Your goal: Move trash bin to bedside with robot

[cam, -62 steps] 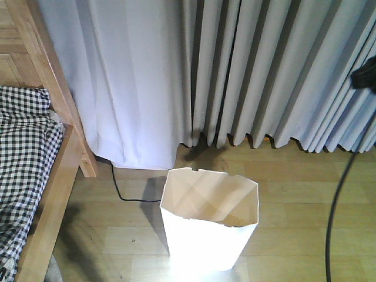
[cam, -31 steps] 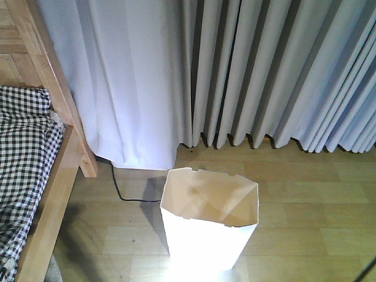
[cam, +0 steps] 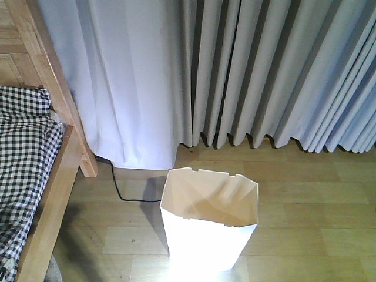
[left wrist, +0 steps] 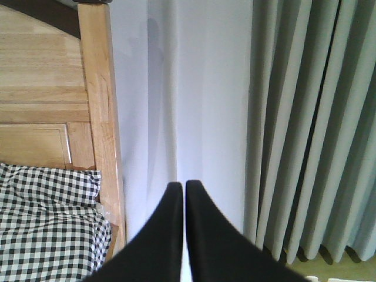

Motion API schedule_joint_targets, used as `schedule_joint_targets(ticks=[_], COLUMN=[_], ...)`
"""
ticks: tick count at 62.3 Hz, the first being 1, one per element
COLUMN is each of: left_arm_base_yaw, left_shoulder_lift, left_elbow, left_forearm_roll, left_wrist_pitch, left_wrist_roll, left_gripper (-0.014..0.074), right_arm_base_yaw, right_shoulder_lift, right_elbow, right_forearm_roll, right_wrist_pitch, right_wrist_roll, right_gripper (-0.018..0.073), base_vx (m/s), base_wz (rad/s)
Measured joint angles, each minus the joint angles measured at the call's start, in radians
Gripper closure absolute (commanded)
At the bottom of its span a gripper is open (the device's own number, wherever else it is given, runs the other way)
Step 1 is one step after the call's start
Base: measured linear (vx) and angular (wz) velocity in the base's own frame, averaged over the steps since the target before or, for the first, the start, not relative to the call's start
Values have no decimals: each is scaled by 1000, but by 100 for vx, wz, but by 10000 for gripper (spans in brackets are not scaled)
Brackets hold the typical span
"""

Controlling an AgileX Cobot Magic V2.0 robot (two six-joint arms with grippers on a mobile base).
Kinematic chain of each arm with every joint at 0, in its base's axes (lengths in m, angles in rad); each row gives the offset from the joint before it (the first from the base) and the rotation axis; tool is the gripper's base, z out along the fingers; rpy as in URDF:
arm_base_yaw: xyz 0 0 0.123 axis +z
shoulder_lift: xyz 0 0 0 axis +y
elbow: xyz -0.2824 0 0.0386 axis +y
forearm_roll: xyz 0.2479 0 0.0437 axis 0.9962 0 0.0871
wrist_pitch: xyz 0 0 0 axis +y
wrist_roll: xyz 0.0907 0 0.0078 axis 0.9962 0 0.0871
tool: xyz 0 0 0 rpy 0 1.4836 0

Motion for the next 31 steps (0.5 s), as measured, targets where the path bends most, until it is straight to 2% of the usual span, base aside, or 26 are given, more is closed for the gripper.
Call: schedule_joint_targets(ticks=[4, 5, 31], left_arm_base_yaw=[0, 0, 0], left_shoulder_lift=[0, 0, 0], left_elbow=[0, 0, 0], left_forearm_roll=[0, 0, 0], left_wrist_pitch=[0, 0, 0], left_wrist_roll=[0, 0, 0], left_gripper=[602, 602, 602], right_arm_base_yaw=[0, 0, 0], right_shoulder_lift=[0, 0, 0], right_elbow=[2, 2, 2], right_forearm_roll=[1, 1, 4], right_wrist_pitch=[-8, -10, -17], right_wrist_roll=[3, 3, 11], right_gripper=[567, 576, 570], base_vx=[0, 0, 0], base_wz=[0, 0, 0])
